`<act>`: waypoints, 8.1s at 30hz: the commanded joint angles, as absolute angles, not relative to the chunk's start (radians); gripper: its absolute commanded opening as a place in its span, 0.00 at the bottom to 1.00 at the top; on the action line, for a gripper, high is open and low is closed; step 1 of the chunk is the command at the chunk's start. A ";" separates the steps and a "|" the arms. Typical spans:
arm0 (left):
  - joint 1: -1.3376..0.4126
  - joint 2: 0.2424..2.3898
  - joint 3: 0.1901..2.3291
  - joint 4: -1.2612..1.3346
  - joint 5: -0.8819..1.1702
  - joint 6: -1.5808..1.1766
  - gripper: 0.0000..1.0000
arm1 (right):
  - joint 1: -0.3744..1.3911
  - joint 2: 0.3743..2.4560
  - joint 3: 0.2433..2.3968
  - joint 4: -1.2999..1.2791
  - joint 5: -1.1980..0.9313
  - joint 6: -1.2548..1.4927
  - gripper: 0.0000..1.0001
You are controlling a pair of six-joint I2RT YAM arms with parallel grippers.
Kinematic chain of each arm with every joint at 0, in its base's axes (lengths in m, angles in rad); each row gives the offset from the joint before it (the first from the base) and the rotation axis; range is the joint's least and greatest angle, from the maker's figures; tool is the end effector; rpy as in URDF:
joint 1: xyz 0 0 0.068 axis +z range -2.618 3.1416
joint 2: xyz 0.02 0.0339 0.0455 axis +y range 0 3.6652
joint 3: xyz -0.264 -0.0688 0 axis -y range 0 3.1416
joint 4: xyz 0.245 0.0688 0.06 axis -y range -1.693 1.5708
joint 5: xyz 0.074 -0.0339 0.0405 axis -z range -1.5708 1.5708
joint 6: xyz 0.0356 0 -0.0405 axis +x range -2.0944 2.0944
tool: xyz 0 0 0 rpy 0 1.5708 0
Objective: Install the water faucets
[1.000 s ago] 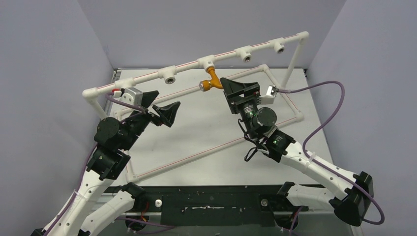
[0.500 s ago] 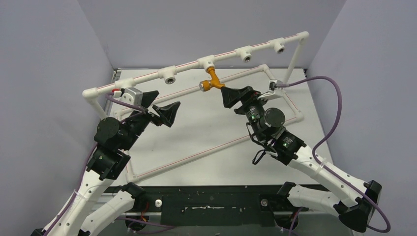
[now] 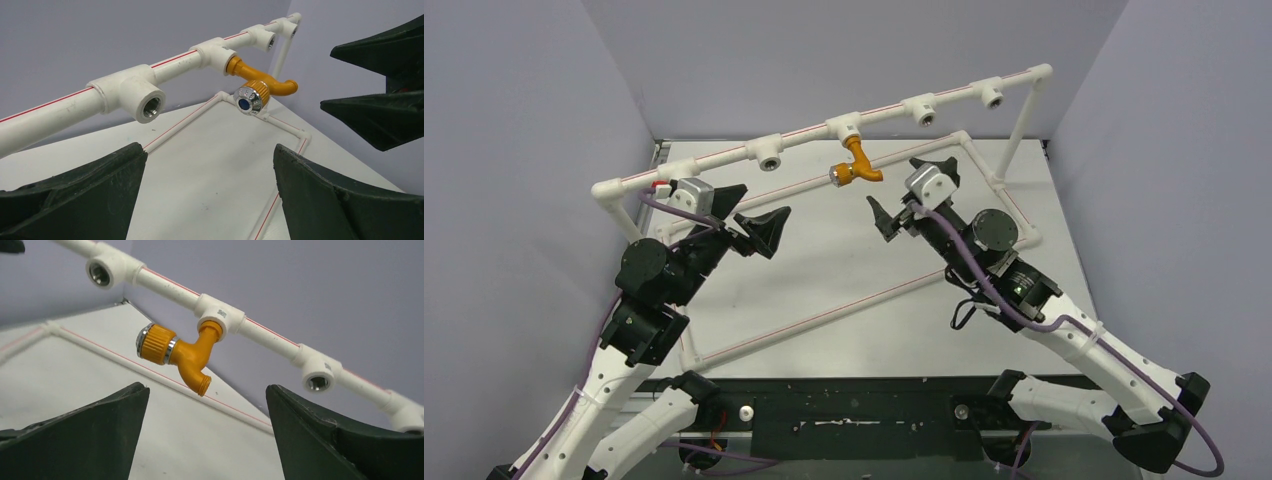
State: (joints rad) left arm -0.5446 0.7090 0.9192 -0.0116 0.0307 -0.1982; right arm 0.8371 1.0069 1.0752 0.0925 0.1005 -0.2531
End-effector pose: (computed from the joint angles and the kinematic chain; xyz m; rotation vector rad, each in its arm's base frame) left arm 0.1313 -0.0808 0.4168 0.2674 1.3761 -0.6413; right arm 0.1548 0.1664 0.4307 -0.6649 1.2585 0.4123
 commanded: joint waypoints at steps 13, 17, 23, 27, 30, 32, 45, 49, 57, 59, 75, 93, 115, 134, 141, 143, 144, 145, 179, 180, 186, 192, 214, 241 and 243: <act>-0.551 0.717 0.957 0.012 0.034 -0.192 0.97 | 0.921 1.117 1.015 0.159 0.271 -1.371 0.99; -0.552 0.716 0.956 0.013 0.035 -0.192 0.98 | 0.937 1.166 1.002 0.281 0.324 -1.485 0.99; -0.554 0.716 0.956 0.014 0.035 -0.193 0.97 | 0.946 1.237 1.030 0.362 0.329 -1.543 0.99; -0.554 0.717 0.957 0.013 0.034 -0.194 0.97 | 0.946 1.286 1.048 0.424 0.350 -1.561 0.97; -0.555 0.716 0.957 0.014 0.034 -0.193 0.97 | 0.945 1.315 1.057 0.470 0.349 -1.571 0.92; -0.555 0.719 0.955 0.014 0.034 -0.193 0.97 | 0.946 1.330 1.069 0.479 0.348 -1.572 0.86; -0.555 0.716 0.956 0.012 0.029 -0.190 0.97 | 0.954 1.340 1.060 0.624 0.315 -1.268 0.00; -0.555 0.716 0.955 0.012 0.029 -0.190 0.97 | 0.954 1.334 1.018 0.724 0.329 -1.016 0.00; -0.555 0.717 0.956 0.012 0.028 -0.190 0.97 | 0.954 1.333 0.972 0.920 0.430 -0.423 0.00; -0.555 0.716 0.957 0.012 0.029 -0.190 0.97 | 0.954 1.338 0.986 0.905 0.466 -0.264 0.00; -0.555 0.698 0.956 0.014 0.033 -0.192 0.97 | 0.933 1.335 0.992 0.794 0.594 0.680 0.00; -0.555 0.707 0.955 0.014 0.028 -0.191 0.97 | 0.922 1.319 0.937 0.652 0.516 1.329 0.00; -0.555 0.716 0.956 0.012 0.031 -0.192 0.97 | 0.844 1.062 0.823 0.480 0.457 0.937 0.87; -0.555 0.712 0.956 0.012 0.034 -0.192 0.97 | 0.809 0.946 0.930 0.296 0.237 0.000 0.88; -0.555 0.708 0.956 0.012 0.032 -0.191 0.97 | 0.810 0.953 1.001 0.200 0.123 -0.400 0.87; -0.555 0.707 0.956 0.012 0.032 -0.192 0.97 | 0.812 0.945 0.997 0.200 0.096 -0.521 0.86; -0.555 0.707 0.956 0.012 0.032 -0.192 0.97 | 0.817 0.942 0.998 0.193 0.077 -0.581 0.85; -0.555 0.707 0.957 0.012 0.032 -0.192 0.97 | 0.821 0.940 1.002 0.185 0.065 -0.638 0.85; -0.563 0.694 0.957 0.014 0.031 -0.192 0.97 | 1.036 1.306 1.070 0.369 0.465 -2.047 0.89; -0.565 0.694 0.957 0.014 0.029 -0.191 0.97 | 1.026 1.313 1.072 0.371 0.467 -2.046 0.88; -0.570 0.690 0.957 0.012 0.023 -0.188 0.97 | 0.994 1.341 1.076 0.408 0.473 -2.013 0.62; -0.571 0.688 0.958 0.011 0.026 -0.187 0.97 | 0.998 1.358 1.086 0.440 0.468 -1.885 0.00; -0.572 0.696 0.957 0.011 0.020 -0.186 0.97 | 1.022 1.302 1.010 0.487 0.387 -1.393 0.22; -0.572 0.712 0.954 0.011 0.026 -0.184 0.97 | 0.805 0.974 0.774 0.324 0.373 -0.678 1.00; -0.572 0.710 0.954 0.011 0.026 -0.184 0.97 | 0.753 0.967 0.749 0.321 0.414 -0.586 1.00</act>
